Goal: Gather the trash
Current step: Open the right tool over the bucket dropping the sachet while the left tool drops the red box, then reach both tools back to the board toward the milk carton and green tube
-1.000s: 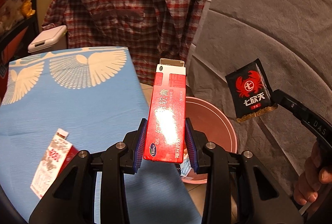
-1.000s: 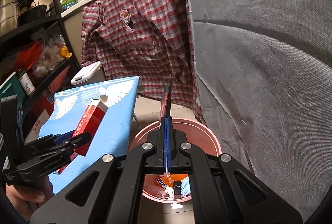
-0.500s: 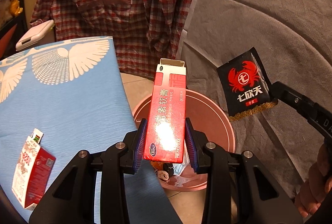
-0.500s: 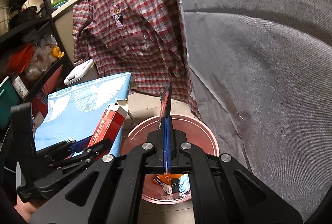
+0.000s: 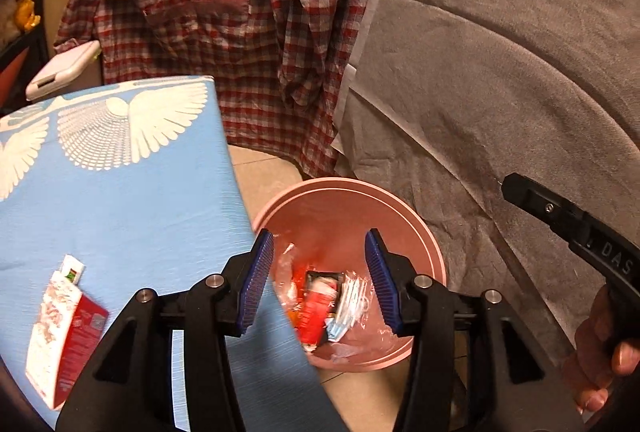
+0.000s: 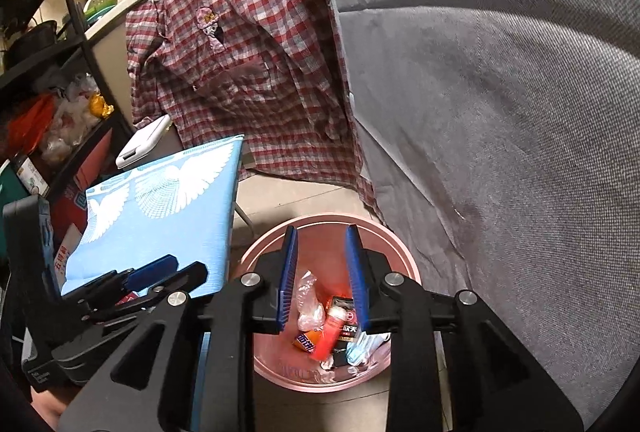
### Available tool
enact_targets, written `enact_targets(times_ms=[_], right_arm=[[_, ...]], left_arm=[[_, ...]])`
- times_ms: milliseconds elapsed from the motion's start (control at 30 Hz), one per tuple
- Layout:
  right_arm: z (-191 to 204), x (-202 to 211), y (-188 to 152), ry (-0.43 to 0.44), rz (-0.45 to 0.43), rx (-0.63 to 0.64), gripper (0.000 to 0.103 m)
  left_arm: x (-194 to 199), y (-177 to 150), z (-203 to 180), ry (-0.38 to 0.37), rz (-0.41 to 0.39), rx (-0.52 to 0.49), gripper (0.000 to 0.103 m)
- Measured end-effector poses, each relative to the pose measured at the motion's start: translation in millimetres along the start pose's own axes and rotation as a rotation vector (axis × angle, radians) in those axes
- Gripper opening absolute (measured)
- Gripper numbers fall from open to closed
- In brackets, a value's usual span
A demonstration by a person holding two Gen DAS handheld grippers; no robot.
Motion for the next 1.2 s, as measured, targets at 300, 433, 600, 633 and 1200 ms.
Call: enact_targets(times_ms=[300,433,600,633,1200], right_arm=[[41,14,-7,0.060,-0.039,0.085,0.026],[70,17,-16,0.107,-0.036,0.100,0.026],[122,19,-28,0.170,-0.036,0.092,0.027],[133,20,-31,0.180,-0.040,0.094,0.027],[293,-25,-125,0.175,0.099,0.215,0.077]], left_arm=[[59,-4,63,0.074,-0.051,0.019,0.045],[91,-8,108,0.125,-0.071,0.053,0.045],[135,-10,170,0.220,-0.091,0.123,0.045],[144,-10,180,0.230,-0.099,0.141,0.045],[234,-9,279,0.295,-0.230,0.275,0.045]])
Point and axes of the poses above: each gripper's, at about its wrist camera, not at the fingertips, and x roughly against the way its jaws point, z to its left, y to its top, the point moved 7 cm from there along -x, roughly the way its jaws point
